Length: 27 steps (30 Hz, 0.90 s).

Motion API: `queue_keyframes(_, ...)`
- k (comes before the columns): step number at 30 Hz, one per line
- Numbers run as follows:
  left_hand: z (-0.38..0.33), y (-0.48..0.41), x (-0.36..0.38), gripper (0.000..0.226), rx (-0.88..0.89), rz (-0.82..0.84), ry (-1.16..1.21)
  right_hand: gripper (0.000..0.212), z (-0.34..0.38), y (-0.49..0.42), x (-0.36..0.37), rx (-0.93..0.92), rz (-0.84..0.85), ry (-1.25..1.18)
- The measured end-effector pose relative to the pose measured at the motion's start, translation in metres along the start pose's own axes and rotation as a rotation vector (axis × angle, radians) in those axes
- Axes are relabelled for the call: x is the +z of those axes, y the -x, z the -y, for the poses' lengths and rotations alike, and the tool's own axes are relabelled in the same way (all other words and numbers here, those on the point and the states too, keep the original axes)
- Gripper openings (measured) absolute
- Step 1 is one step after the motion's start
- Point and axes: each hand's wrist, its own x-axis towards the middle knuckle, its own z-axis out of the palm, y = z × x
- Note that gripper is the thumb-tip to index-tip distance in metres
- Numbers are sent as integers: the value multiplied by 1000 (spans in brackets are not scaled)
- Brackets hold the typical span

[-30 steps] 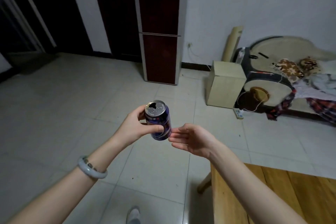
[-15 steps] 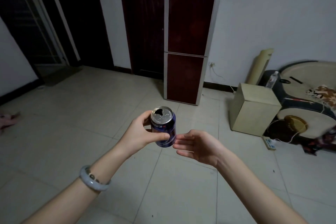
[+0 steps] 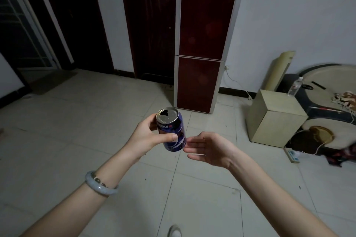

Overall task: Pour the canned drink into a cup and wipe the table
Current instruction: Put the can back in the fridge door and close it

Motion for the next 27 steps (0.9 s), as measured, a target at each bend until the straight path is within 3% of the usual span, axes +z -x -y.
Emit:
queue_keyframes(16,18,-271,-78,75,16,22,-26,25,183,-214,7,-41,-2,40)
queue_keyframes(27,55,-431,-138,71,-18,51,2,29,271,-353,23,-39,-43,35)
